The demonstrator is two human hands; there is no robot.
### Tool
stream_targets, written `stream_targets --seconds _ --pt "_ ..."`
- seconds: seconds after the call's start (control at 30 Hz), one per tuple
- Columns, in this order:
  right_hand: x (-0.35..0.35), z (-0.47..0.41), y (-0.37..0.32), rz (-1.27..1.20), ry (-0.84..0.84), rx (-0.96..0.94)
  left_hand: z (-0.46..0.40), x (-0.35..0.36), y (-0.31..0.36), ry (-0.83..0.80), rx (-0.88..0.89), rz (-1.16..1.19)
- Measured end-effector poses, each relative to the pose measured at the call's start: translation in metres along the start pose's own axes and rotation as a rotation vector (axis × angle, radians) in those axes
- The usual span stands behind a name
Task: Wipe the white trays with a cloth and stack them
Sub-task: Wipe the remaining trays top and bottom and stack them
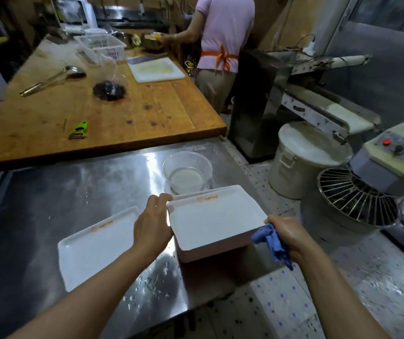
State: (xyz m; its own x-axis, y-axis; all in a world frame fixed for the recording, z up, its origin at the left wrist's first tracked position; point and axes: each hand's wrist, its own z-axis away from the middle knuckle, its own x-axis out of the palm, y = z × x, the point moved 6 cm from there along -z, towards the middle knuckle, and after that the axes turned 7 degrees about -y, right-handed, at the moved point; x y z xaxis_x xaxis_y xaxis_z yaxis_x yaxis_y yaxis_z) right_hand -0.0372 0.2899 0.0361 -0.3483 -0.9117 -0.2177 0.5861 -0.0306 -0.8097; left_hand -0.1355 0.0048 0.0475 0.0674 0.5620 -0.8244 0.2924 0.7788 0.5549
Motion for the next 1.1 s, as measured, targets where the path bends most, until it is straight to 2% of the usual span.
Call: stream_targets --seconds 0.07,0.33,0.47,0.6,0.73,0.8,0.9,0.97,1.03,1.1 --pt "0.004 -0.003 0.003 0.019 0.019 0.005 -0.003 0.006 -0.004 -0.034 -0.093 0.084" --pt "0.01 -0.013 0.019 0.014 0.008 0.12 -0.013 0.014 -0.013 -0.102 -0.186 0.257" --pt "0.015 -0.008 0.022 0.005 -0.015 0.128 -0.011 0.018 -0.026 -0.129 -0.301 0.432" --pt "0.022 0.002 0.015 0.03 -0.097 0.08 -0.006 0.02 -0.035 -0.104 -0.432 0.572" --pt "0.021 0.003 0.01 0.109 -0.12 0.022 -0.001 0.029 -0.039 -0.148 -0.575 0.89" --pt "0.017 0.001 0.008 0.162 -0.054 0.0 0.0 0.028 -0.037 -0.157 -0.581 0.959" --pt "-0.001 0.009 -0.008 0.329 0.244 -0.076 0.002 0.025 -0.037 -0.154 -0.571 0.989" --pt "-0.01 0.021 -0.03 0.348 0.417 -0.243 0.003 0.023 -0.038 -0.148 -0.566 0.991" --pt "-0.006 0.028 -0.052 0.338 0.429 -0.461 0.004 0.021 -0.038 -0.142 -0.553 0.99" --pt "0.012 0.028 -0.068 0.443 0.338 -0.583 0.004 0.02 -0.035 -0.141 -0.536 0.999"
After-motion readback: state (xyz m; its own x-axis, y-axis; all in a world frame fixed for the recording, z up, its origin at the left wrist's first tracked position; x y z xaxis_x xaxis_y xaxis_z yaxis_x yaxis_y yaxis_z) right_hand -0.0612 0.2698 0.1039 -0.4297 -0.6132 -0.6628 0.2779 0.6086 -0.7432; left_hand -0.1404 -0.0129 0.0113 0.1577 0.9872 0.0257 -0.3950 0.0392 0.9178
